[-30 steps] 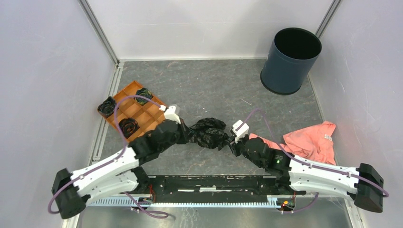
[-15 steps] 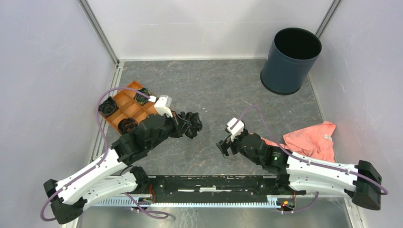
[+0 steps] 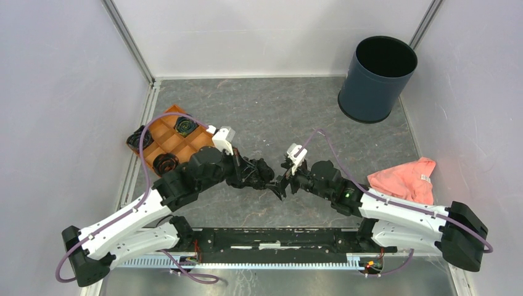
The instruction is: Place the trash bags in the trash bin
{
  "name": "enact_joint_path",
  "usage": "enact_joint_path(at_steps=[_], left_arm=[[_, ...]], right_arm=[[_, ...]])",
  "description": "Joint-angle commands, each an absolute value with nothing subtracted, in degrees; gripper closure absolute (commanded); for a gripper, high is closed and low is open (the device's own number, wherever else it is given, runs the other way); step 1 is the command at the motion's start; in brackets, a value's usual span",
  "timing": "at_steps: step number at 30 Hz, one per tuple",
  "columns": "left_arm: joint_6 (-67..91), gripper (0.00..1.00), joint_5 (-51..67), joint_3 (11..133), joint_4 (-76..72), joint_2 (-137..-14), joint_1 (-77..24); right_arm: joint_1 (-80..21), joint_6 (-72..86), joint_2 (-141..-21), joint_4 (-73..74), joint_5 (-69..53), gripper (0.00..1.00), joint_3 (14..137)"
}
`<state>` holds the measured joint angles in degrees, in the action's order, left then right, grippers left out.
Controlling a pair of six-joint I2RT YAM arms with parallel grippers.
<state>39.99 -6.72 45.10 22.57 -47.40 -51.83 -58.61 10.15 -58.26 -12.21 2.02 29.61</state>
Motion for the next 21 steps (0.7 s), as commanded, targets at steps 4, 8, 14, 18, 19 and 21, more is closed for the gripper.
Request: enact_joint_path(at_steps=[4, 8, 14, 18, 19, 21], left_arm=[[37.8, 0.98, -2.1, 45.7, 18.9, -45.5, -51.7], [37.5, 0.98, -0.6, 45.5, 18.2, -44.0, -51.7], [35.9, 0.98, 1.3, 45.6, 18.1, -42.1, -51.7], [35.1, 0.98, 3.0, 46.3, 18.1, -42.1, -51.7], [35.0, 0.98, 3.4, 46.3, 17.8, -42.1, -51.7], [34.9, 0.98, 4.9, 46.3, 16.6, -42.3, -51.7]], right_arm=[[-52.6, 10.3, -57.4, -26.7, -14.1, 0.02, 24.1], [-50.9, 11.5, -55.5, -30.5, -17.8, 0.02, 21.1], [-46.8, 10.0, -52.2, -28.8, -21.7, 0.02, 18.6], [-43.6, 9.8, -51.5, -27.8, -22.0, 0.02, 18.0], [-43.4, 10.0, -52.2, -28.4, -22.9, 0.02, 18.2], [-43.4, 11.1, -54.8, -29.7, -25.6, 0.02, 19.2]])
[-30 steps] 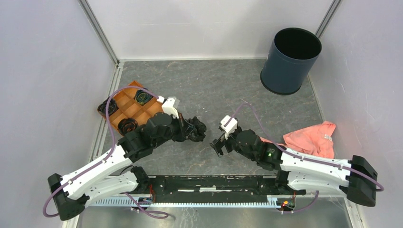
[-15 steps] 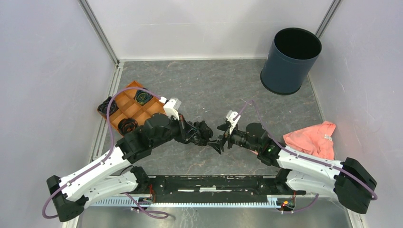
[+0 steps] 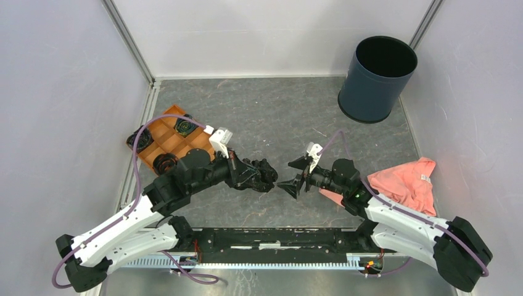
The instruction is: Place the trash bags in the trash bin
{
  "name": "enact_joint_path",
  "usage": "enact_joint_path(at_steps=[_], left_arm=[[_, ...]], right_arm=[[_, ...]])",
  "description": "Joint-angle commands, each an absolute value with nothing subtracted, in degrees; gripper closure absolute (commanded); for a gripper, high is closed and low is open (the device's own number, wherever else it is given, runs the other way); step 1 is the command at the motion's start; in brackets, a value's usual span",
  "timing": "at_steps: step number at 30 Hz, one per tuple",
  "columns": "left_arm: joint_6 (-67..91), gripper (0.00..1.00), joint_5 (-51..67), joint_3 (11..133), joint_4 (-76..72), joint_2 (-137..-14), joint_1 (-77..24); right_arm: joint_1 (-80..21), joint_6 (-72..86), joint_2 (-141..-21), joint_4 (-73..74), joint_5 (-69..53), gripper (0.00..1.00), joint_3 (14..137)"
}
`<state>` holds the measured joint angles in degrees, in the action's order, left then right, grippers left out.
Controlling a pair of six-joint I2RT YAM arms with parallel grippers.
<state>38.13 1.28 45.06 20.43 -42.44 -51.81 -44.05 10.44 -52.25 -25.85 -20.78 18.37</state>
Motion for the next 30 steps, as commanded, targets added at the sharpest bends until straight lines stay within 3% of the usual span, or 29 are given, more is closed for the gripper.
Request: enact_joint_path(at_steps=[1, 8, 11, 12, 15, 17, 21, 24, 27, 30], left_arm=[[34.9, 0.98, 5.7, 46.3, 16.0, -42.3, -51.7], [37.0, 0.98, 11.7, 44.9, 9.8, -43.0, -51.7], [37.4, 0.98, 12.3, 44.1, 8.9, -42.9, -51.7], [37.3, 0.98, 12.2, 44.1, 9.2, -42.9, -51.7], [36.3, 0.98, 8.6, 45.2, 12.4, -42.1, -51.7], [36.3, 0.98, 2.0, 46.1, 14.8, -39.8, -51.7], [36.5, 0.98, -13.2, 47.5, 20.3, -34.6, -51.7], [37.1, 0.98, -17.9, 47.5, 22.3, -32.5, -51.7], [37.4, 0.98, -16.6, 46.6, 21.3, -32.8, -51.7], [37.9, 0.98, -14.3, 46.7, 20.2, -35.7, -51.7]], right_arm=[[-43.4, 11.5, -56.8, -30.2, -28.1, 0.02, 20.3], [-43.4, 16.8, -65.2, -39.8, -33.3, 0.02, 23.5], [-43.4, 18.9, -66.7, -44.3, -33.3, 0.15, 23.2], [-43.4, 19.3, -66.8, -45.5, -32.7, 0.23, 23.1], [-43.3, 18.3, -65.3, -42.3, -25.2, 0.83, 22.9], [-43.1, 17.5, -63.1, -38.0, -18.1, 1.0, 22.2], [-43.0, 18.1, -59.2, -31.3, -10.3, 1.0, 19.5], [-43.0, 19.8, -58.1, -28.0, -11.1, 0.97, 17.4], [-43.0, 18.6, -58.6, -24.0, -15.5, 0.77, 17.8], [-43.0, 13.7, -58.8, -14.1, -16.1, 0.41, 22.3]])
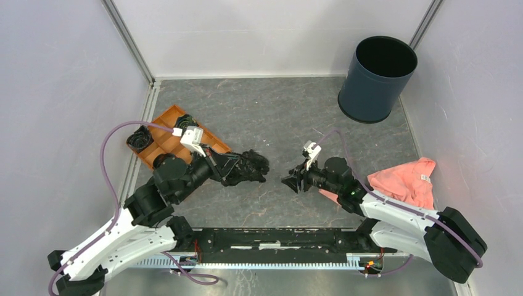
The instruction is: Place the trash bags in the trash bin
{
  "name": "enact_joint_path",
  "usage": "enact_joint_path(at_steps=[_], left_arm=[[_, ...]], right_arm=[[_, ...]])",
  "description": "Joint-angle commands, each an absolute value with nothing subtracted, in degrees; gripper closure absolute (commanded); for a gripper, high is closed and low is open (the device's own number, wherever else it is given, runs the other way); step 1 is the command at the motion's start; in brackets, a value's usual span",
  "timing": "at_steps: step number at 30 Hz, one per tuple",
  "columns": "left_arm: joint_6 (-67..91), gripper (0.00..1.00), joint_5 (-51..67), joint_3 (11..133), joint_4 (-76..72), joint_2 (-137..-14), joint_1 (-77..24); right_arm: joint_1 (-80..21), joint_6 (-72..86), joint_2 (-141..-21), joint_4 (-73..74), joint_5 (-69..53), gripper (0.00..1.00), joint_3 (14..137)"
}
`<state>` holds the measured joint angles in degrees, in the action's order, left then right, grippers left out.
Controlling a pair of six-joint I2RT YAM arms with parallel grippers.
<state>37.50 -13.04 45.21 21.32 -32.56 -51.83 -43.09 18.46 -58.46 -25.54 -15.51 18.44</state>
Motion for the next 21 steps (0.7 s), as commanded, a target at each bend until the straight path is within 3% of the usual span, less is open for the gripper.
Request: enact_joint_path(at_steps=[1, 4, 6, 13, 17, 21], left_arm=[[37.9, 0.98, -13.7, 47.2, 20.1, -37.0, -51.7], [38.0, 0.98, -13.1, 49.5, 20.0, -41.1, -51.7], [38.5, 0.98, -13.2, 51.0, 20.1, -43.9, -51.7], [42.2, 0.98, -11.9, 52.9, 18.4, -51.3, -51.7], [44.4, 0.95, -10.5, 52.9, 17.1, -53.8, -51.7], [45.3, 0.95, -8.3, 53.4, 16.2, -55.4, -51.7]], right_arm=[[-42.9, 11.9, -58.8, -9.9, -15.2, 0.33, 23.9], [-43.4, 6.8, -57.7, -1.0, -12.0, 0.11, 29.1], [-45.1, 5.4, -56.6, 3.0, -9.6, 0.02, 31.4], [-53.7, 12.1, -56.6, -2.5, -7.1, 0.02, 38.2], [-58.0, 12.6, -59.1, -4.7, 1.8, 0.02, 41.7], [-61.4, 10.7, -63.0, -4.5, 11.5, 0.14, 43.7]])
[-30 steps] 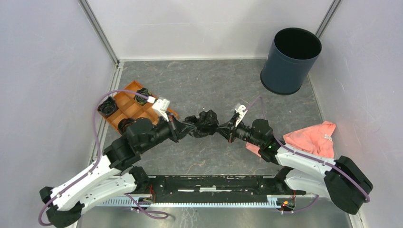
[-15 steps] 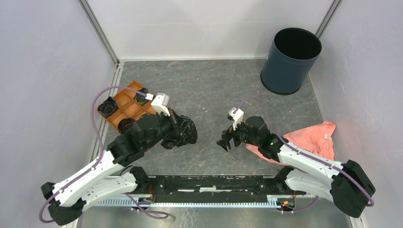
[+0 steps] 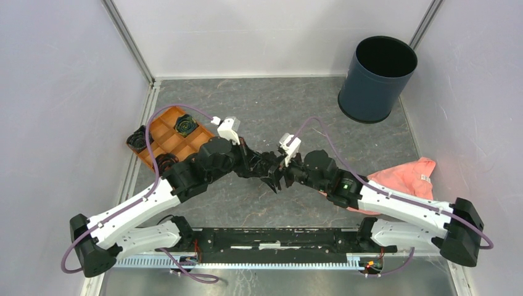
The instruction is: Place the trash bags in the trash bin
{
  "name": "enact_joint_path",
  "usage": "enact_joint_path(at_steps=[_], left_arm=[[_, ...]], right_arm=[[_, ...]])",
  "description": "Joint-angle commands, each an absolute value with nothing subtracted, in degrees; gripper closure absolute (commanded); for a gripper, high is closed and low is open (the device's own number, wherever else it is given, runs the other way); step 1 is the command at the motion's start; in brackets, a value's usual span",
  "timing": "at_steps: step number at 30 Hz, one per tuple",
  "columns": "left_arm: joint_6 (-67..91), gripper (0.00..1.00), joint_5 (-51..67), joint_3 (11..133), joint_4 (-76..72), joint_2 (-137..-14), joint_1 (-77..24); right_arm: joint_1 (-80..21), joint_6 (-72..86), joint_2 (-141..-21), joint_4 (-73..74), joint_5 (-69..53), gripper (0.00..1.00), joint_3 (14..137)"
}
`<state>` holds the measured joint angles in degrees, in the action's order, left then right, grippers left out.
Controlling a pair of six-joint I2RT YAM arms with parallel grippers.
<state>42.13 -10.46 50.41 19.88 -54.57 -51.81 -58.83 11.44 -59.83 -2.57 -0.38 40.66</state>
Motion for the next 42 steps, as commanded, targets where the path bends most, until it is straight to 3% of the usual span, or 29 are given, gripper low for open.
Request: enact_joint_path(at_steps=[1, 4, 5, 8, 10, 13, 16, 22, 33, 38, 42], left_arm=[[45.5, 0.95, -8.0, 53.3, 15.9, -55.4, -51.7], [45.6, 0.93, -7.9, 52.6, 15.1, -54.7, -51.7], [45.5, 0.9, -8.0, 52.3, 15.0, -54.6, -51.7], [44.2, 0.7, -8.0, 52.0, 15.3, -54.1, -51.7], [42.4, 0.45, -9.0, 52.5, 17.2, -53.7, -51.7], [40.8, 0.13, -12.9, 52.5, 22.2, -51.9, -51.7], [40.6, 0.01, -15.1, 49.7, 24.6, -48.7, -51.6], [44.9, 0.0, -10.6, 39.6, 18.8, -47.6, -51.6], [47.6, 0.02, 6.5, 35.7, 0.4, -64.8, -51.7], [47.0, 0.3, 4.9, 34.7, 2.7, -67.4, -51.7], [45.2, 0.56, -4.0, 34.5, 11.7, -63.2, -51.6]], right_arm=[[-61.9, 9.9, -63.8, -4.7, 14.0, 0.16, 43.7], [-62.1, 10.0, -65.5, -6.1, 15.3, 0.24, 43.5], [-62.1, 10.6, -65.7, -7.1, 14.9, 0.31, 43.2], [-60.9, 13.9, -64.9, -8.7, 15.9, 0.81, 41.7], [-56.8, 16.6, -63.2, -10.2, 10.8, 0.97, 38.8], [-45.9, 22.4, -61.2, -14.1, -4.7, 1.0, 32.0], [-38.7, 24.5, -61.3, -15.9, -18.8, 1.0, 27.9], [-30.2, 26.6, -58.1, -17.2, -27.6, 1.0, 22.2], [-29.3, 25.7, -56.6, -16.1, -30.1, 0.99, 23.4], [-28.9, 23.0, -54.0, -12.3, -26.2, 0.99, 25.5], [-28.0, 19.8, -50.9, -6.3, -22.1, 1.0, 27.7]])
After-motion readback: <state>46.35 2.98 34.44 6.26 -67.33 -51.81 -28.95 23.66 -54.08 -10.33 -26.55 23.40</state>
